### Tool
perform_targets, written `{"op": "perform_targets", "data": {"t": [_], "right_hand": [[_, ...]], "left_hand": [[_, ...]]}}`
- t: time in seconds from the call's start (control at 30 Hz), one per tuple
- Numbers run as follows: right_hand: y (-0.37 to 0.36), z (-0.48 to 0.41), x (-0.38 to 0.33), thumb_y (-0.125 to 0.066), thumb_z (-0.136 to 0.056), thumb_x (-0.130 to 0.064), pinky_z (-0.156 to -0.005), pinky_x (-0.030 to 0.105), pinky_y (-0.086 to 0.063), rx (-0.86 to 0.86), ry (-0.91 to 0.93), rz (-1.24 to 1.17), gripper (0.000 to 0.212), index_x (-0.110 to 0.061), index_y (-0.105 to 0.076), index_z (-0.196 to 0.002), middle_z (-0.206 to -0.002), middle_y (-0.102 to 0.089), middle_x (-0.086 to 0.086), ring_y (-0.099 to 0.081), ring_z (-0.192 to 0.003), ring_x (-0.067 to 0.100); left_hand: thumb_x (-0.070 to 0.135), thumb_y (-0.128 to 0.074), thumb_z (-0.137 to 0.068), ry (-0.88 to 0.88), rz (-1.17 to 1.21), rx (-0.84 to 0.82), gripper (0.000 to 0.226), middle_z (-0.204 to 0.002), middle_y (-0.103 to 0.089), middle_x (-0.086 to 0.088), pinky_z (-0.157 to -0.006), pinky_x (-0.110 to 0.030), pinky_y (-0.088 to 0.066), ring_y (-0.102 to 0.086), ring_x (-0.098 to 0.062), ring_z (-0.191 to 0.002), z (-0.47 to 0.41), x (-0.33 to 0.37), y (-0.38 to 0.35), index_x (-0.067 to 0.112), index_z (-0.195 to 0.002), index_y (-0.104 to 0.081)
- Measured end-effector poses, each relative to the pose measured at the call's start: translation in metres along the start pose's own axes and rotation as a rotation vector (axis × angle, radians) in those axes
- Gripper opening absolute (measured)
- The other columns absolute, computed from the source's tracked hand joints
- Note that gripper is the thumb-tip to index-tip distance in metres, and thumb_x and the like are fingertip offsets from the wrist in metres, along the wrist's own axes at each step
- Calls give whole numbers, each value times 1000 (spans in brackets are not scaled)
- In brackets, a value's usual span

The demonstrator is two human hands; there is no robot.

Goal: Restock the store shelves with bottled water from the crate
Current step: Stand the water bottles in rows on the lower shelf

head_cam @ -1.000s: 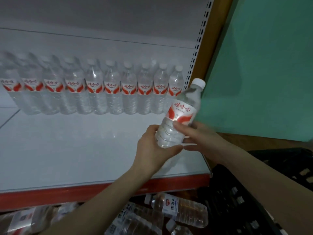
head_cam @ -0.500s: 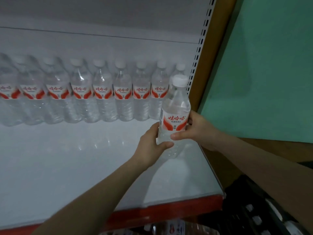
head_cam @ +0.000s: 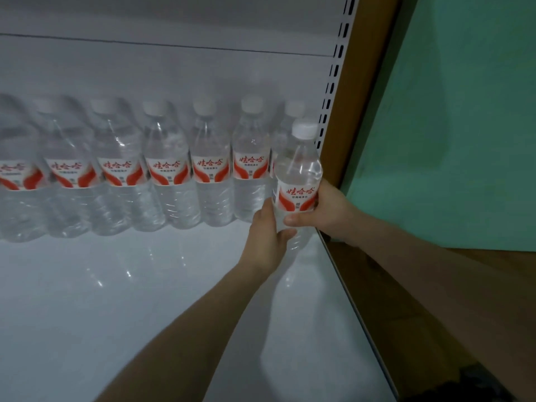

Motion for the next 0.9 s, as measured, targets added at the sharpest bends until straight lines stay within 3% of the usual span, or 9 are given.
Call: {"op": "perform_targets", "data": {"t": [0.13,0.27,0.5,0.6,0.73,0.8,0.9], "right_hand": [[6,-18,7,-76,-70,-2,-90,23,-46,17,-26,-2,66,-17,-44,-126,-112,-58,-6,-55,-107,11],[6,-22,20,-75,-73,-5,-101,41,-46,6,-36,28,72,-12,-38,-134,-124,-57,6,-54,-117,21],[4,-25,25,-73,-75,-5,-104,46,-42,-3,-79,16,75,-17,-33,-137,-128,-53,5,-50,-123,22],[0,-21,18,-72,-76,-5,-106,43,-40,-2,-154,14,72,-17,-34,-137,-129,-54,3,-49,-124,22],[1,3,5,-71,-78,-5,-105,41,-41,116,-205,-8,61,-11,-40,-129,-129,-54,6,-49,-123,22],[7,23,0,-68,-82,-7,-103,35,-41,191,-188,-13,58,-5,-39,-132,-133,-51,11,-50,-122,22],[22,64,-6,-63,-87,-13,-89,24,-44,293,-136,-1,49,-1,-45,-131,-126,-57,14,-54,-103,14]], "left_hand": [[3,-53,-91,8,-50,37,57,-142,-41,-2,-73,13,-21,-39,-11,-128,-19,-10,-10,12,-142,-27],[9,-51,-93,34,-58,71,58,-144,-39,0,-75,12,-16,-37,-15,-132,-24,-15,-16,16,-143,-23],[11,-51,-93,87,-72,45,58,-144,-39,-1,-90,-4,-20,-37,-18,-133,-24,-14,-15,16,-143,-23],[15,-48,-95,172,-28,59,52,-144,-40,-2,-96,-7,-17,-40,-20,-131,-20,-5,-16,15,-142,-25],[19,-44,-98,346,-66,90,43,-142,-43,-4,-103,-29,-35,-44,-23,-129,6,11,-21,14,-138,-31],[21,-42,-98,335,-115,100,40,-141,-45,-4,-103,-29,-35,-45,-22,-128,24,21,-26,13,-137,-35],[26,-39,-99,272,-158,103,39,-138,-47,-5,-96,-22,-35,-46,-20,-125,51,41,-35,11,-136,-39]]}}
Point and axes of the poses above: each hand's wrist, its own z-axis away from the middle knuckle, its own y-axis out of the back of the hand, x = y × z, the point moved 2 cm from there along -z, towards the middle knuckle
